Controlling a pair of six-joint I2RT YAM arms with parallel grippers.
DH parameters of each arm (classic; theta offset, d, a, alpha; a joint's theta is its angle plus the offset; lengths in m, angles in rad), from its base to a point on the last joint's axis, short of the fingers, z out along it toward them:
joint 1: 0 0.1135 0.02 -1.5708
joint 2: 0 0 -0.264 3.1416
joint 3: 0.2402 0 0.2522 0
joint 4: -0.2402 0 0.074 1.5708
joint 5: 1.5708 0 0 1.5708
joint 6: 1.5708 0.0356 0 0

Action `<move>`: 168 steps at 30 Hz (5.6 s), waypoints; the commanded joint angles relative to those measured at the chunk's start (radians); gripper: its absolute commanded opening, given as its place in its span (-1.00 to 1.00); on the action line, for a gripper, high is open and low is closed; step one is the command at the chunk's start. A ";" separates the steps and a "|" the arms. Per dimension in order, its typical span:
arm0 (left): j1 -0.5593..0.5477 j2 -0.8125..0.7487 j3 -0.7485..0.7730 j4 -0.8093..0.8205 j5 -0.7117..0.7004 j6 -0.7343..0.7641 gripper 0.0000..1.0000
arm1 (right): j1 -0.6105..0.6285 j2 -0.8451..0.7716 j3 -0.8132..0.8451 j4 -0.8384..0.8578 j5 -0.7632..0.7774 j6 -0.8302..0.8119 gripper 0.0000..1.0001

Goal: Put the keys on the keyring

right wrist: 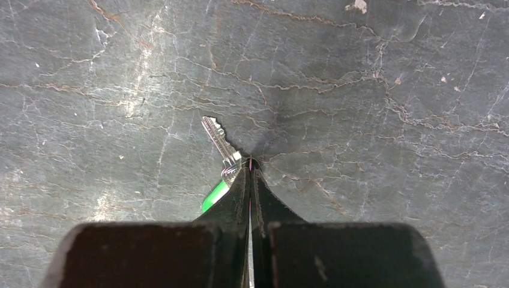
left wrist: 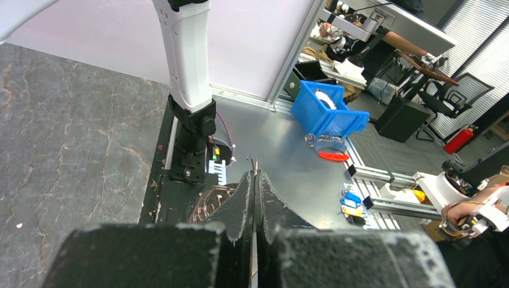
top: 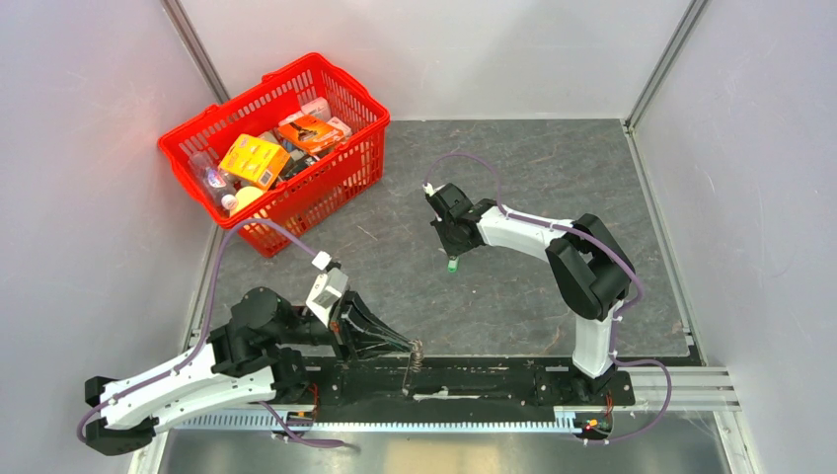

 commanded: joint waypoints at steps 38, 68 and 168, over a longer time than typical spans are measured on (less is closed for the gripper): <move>-0.004 0.243 0.145 0.318 0.477 -0.210 -0.96 | 0.042 -0.977 0.005 -0.377 -0.831 -0.178 -1.00; -0.003 0.454 0.207 0.492 0.512 -0.221 -0.96 | 0.279 -0.931 0.104 -0.307 -0.952 -0.227 -1.00; -0.004 0.342 0.124 0.550 0.004 -0.225 -0.95 | 0.654 -0.927 0.171 -0.300 -0.493 -0.211 -0.82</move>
